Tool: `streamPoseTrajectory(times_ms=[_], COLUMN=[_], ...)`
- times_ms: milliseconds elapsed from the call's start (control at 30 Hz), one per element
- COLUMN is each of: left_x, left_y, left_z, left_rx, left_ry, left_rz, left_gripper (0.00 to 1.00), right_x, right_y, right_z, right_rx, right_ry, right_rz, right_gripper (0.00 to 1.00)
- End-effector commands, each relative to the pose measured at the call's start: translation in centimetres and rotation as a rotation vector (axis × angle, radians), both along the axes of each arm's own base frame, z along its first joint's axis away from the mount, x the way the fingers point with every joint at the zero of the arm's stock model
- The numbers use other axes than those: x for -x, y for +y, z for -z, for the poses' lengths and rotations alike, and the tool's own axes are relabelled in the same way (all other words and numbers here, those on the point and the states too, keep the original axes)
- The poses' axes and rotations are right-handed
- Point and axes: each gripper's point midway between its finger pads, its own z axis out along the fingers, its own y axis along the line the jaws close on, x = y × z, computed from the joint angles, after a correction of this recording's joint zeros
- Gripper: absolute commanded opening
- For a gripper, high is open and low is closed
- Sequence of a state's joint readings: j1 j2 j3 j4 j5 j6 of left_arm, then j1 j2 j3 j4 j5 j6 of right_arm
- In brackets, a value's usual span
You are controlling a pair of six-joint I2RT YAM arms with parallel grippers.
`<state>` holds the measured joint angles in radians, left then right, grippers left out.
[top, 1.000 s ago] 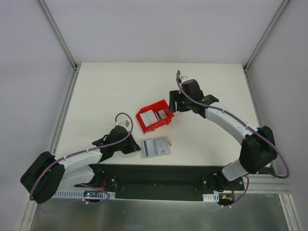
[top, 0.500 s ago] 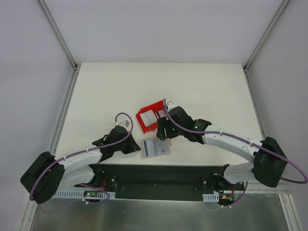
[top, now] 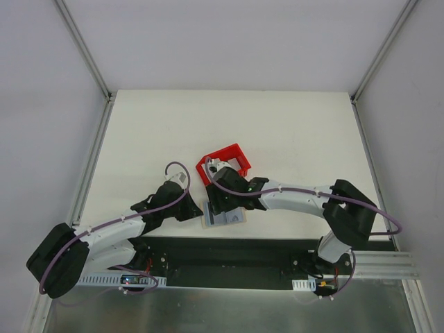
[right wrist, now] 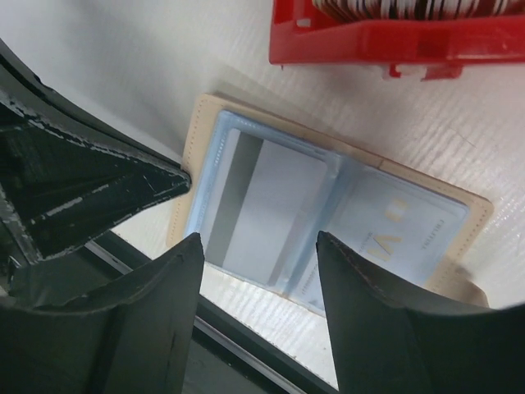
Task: Put the credit cards into the card holder
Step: Turn over the card slot in the card holder.
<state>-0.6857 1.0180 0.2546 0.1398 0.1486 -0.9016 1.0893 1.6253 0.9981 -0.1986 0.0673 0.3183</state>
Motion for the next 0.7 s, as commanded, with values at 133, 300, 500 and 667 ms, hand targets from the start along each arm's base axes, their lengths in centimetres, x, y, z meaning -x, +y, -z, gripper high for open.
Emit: streamPoseTrajectory(times_ms=[133, 300, 500, 667], left_x=[-0.5, -0.5, -0.5, -0.5], left_y=[-0.2, -0.2, -0.2, -0.2], left_z=[-1.2, -1.3, -1.5, -1.6], left_rx=[0.027, 0.030, 0.036, 0.039], left_ry=[-0.044, -0.047, -0.054, -0.057], left_rz=[-0.001, 0.000, -0.002, -0.004], left_gripper=[0.00, 0.00, 0.00, 0.00], right_x=[-0.2, 0.0, 0.3, 0.2], right_y=[1.9, 2.1, 2.4, 2.4], right_z=[-0.5, -0.1, 0.4, 0.8], right_rx=[-0.007, 0.015, 0.039, 0.067], right_ry=[-0.005, -0.002, 0.006, 0.001], right_rz=[0.011, 0.007, -0.007, -0.005], right_gripper=[0.62, 0.64, 0.65, 0.65])
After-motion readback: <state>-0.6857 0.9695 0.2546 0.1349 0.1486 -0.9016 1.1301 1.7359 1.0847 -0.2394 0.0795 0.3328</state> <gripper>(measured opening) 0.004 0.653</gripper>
